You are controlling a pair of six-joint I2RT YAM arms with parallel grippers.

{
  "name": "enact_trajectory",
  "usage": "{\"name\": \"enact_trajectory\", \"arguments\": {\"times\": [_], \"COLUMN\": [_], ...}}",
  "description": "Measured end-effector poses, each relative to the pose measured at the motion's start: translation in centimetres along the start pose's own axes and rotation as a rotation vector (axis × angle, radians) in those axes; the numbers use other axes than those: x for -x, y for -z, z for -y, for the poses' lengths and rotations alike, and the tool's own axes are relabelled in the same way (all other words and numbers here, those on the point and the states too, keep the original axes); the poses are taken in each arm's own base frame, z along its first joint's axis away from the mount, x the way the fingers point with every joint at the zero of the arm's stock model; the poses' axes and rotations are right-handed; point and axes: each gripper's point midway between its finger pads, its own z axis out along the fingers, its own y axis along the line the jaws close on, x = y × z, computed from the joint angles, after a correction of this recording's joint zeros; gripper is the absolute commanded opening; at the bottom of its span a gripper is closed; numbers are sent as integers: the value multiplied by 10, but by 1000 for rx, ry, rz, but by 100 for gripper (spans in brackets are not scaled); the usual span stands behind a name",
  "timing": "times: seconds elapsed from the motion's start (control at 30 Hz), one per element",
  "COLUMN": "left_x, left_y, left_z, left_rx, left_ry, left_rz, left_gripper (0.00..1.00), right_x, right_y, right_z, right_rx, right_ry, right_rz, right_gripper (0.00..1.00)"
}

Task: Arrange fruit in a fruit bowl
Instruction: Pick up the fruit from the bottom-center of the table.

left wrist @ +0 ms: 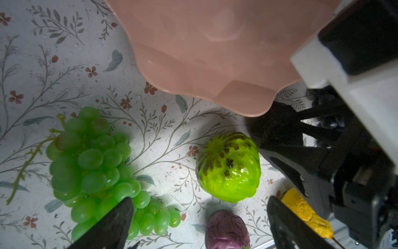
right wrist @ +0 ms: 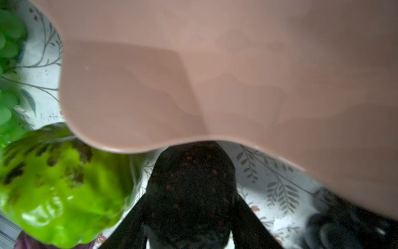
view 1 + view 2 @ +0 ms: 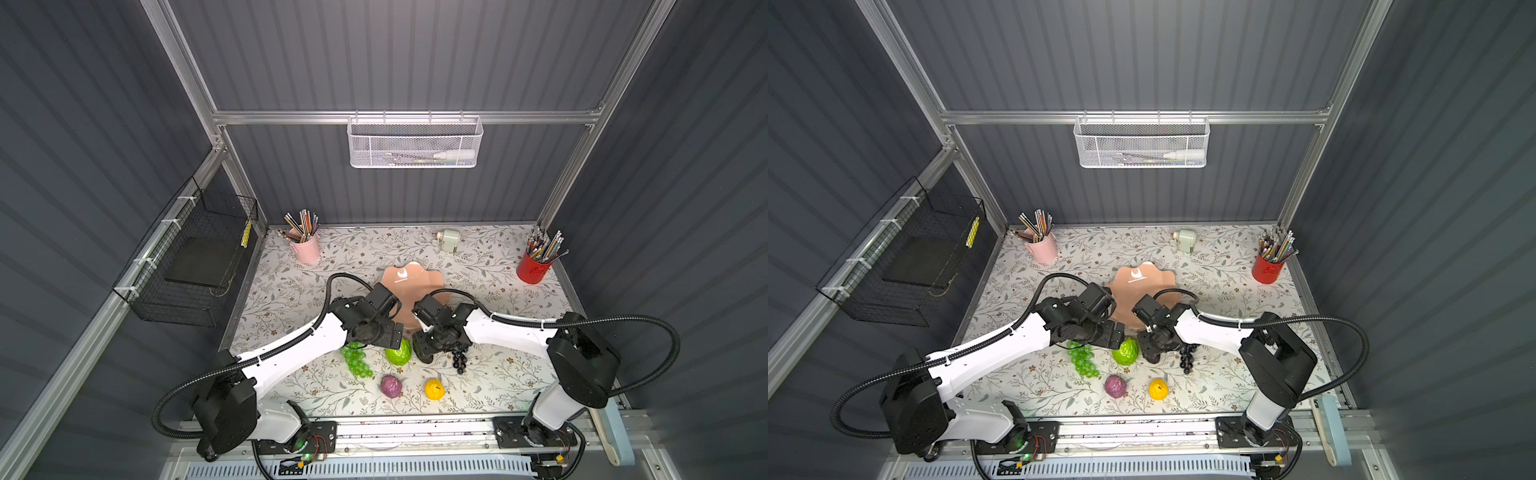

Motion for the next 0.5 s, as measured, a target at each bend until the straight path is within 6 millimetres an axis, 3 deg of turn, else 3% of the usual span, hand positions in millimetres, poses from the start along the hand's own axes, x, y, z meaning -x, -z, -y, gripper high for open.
{"name": "enact_trajectory", "arguments": {"times": [0.2,0.5], "left_x": [2,12], "left_y": [0,1], "left_z": [-3,-7], "left_rx": [19,45], "left_ry": [1,22], "left_rz": [14,64], "left_gripper": [97,97], "right_x": [-3,-9], "right_y": [9,84], "right_z": [5,10], "right_rx": [-7,60], "right_ry": [-1,-23], "right_rz": [27,139], "right_gripper": [41,38]}}
